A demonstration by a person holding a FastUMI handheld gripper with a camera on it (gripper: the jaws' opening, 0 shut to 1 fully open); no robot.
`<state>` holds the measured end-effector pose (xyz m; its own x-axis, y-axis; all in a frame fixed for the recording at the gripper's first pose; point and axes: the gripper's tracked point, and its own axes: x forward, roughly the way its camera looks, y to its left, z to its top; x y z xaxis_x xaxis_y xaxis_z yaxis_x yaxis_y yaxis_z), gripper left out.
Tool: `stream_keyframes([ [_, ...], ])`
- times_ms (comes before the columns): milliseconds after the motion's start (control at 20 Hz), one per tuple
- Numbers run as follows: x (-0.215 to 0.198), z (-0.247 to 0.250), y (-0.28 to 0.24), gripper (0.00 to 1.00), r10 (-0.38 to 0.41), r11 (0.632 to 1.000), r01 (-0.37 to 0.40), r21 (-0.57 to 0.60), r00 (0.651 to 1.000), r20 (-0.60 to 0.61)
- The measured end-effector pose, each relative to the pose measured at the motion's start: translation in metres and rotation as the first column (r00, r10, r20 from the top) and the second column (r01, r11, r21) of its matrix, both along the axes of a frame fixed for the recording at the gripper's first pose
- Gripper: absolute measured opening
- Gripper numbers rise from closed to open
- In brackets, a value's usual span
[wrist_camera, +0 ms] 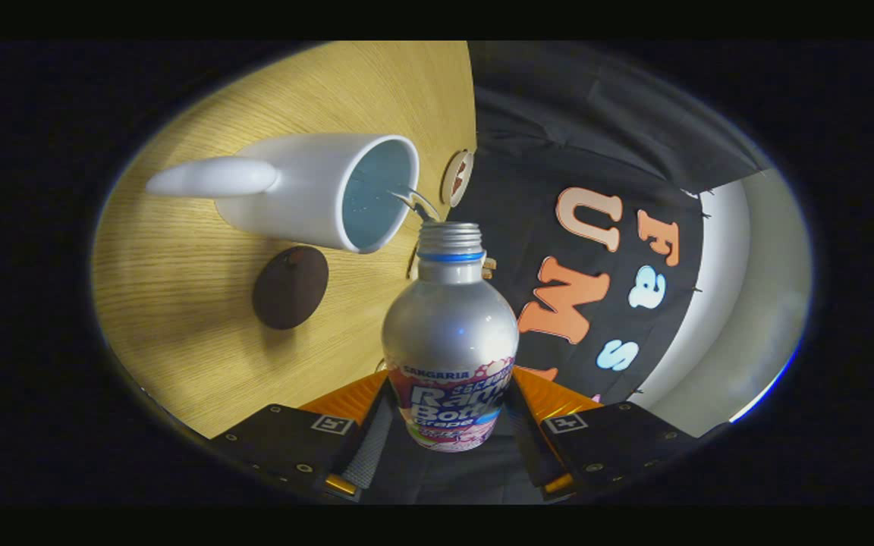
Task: Take the bottle from table, then pour the juice into the cup, finally place the bottle on the coaster
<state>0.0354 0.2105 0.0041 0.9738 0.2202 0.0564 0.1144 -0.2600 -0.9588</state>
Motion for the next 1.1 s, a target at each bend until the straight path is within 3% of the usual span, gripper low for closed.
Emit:
stream_keyframes([
  [1100, -0.0062, 0.0096, 0.0038, 0.75, -0.011, 0.993, 0.012, -0.114, 1.0, 0.013],
])
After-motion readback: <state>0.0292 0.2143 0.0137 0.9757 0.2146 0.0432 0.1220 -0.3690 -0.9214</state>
